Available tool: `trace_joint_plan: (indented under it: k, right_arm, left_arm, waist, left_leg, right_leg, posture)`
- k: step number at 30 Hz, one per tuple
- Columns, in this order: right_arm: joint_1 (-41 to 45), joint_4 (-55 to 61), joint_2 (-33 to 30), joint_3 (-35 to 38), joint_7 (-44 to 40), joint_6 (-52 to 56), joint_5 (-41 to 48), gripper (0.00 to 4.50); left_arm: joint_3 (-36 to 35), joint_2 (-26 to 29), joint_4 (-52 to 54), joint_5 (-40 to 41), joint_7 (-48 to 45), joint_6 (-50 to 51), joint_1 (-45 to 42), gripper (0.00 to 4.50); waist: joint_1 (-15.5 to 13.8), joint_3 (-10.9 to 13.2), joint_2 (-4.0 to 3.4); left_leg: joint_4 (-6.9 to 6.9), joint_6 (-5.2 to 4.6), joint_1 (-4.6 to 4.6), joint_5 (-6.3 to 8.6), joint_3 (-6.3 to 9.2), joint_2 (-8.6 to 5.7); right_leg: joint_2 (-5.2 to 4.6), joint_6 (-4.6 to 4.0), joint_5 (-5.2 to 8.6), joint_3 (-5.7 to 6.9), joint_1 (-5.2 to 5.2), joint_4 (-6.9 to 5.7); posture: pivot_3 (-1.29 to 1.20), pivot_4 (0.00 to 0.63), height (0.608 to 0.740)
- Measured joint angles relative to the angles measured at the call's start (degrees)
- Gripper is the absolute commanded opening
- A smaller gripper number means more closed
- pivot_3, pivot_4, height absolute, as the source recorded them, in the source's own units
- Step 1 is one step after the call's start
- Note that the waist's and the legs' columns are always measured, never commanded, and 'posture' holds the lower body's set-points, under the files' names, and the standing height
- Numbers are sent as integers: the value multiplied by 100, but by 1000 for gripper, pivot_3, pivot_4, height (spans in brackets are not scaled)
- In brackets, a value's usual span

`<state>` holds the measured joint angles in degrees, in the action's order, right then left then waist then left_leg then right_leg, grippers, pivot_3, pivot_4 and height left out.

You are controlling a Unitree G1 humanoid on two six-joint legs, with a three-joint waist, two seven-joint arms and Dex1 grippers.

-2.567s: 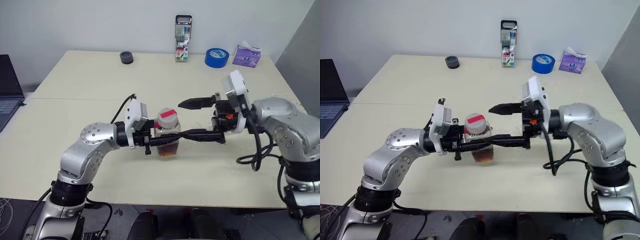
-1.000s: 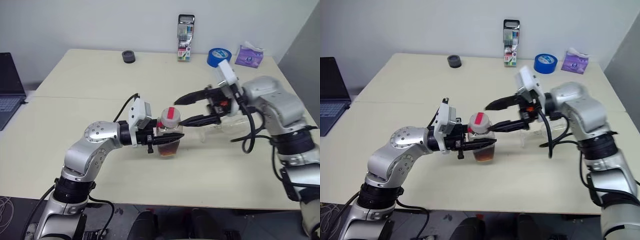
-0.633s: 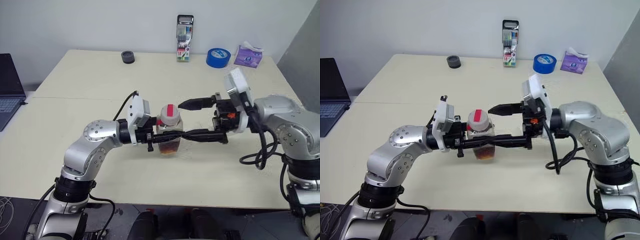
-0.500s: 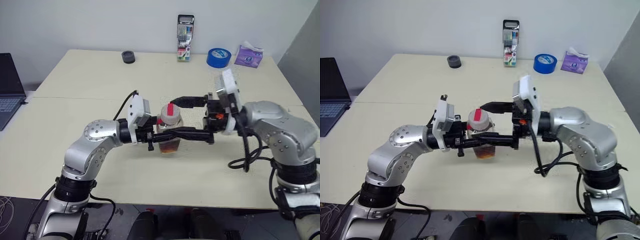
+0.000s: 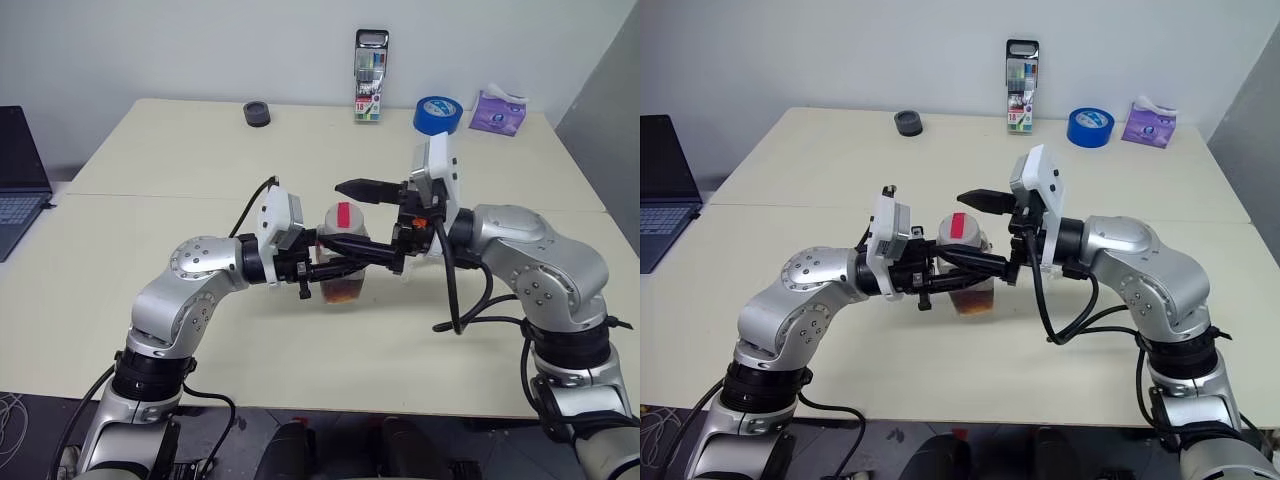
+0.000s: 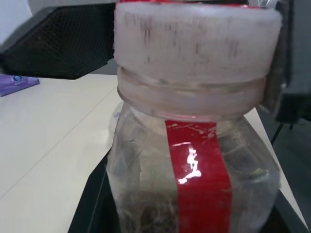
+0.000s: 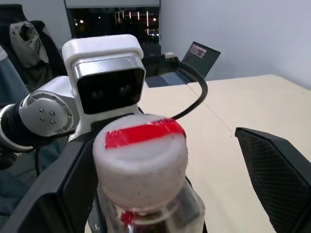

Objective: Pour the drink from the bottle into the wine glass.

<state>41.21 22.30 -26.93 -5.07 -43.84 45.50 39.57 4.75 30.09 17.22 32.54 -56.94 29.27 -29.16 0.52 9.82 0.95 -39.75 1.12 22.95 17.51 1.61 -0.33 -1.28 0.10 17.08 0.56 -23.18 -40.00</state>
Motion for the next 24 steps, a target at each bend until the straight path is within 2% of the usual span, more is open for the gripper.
trace_joint_plan:
  k: [16,19,24]
  right_arm:
    - [-150,52,-597,185,-486,164,296,4465]
    - [-141,185,-527,185,-445,250,462,4465]
    - [173,109,168,139,-15,190,436,4465]
  left_arm:
    - [-1,4,-4,-33,-6,-85,31,1744]
    - [-2,5,-4,-33,-7,-96,31,1744]
    - [2,4,-22,-37,-7,-101,27,1744]
  waist:
    - [1,0,0]
    - [2,0,0]
    - [31,0,0]
  left_leg:
    - [0,-1,0,1,-1,0]
    - [1,-1,0,1,0,1]
    - [0,0,0,0,3,1]
  right_leg:
    - [0,0,0,-1,0,0]
    - [1,0,0,0,0,0]
    - [2,0,0,1,0,-2]
  posture:
    - [0,150,740]
    - [0,150,740]
    - [0,150,740]
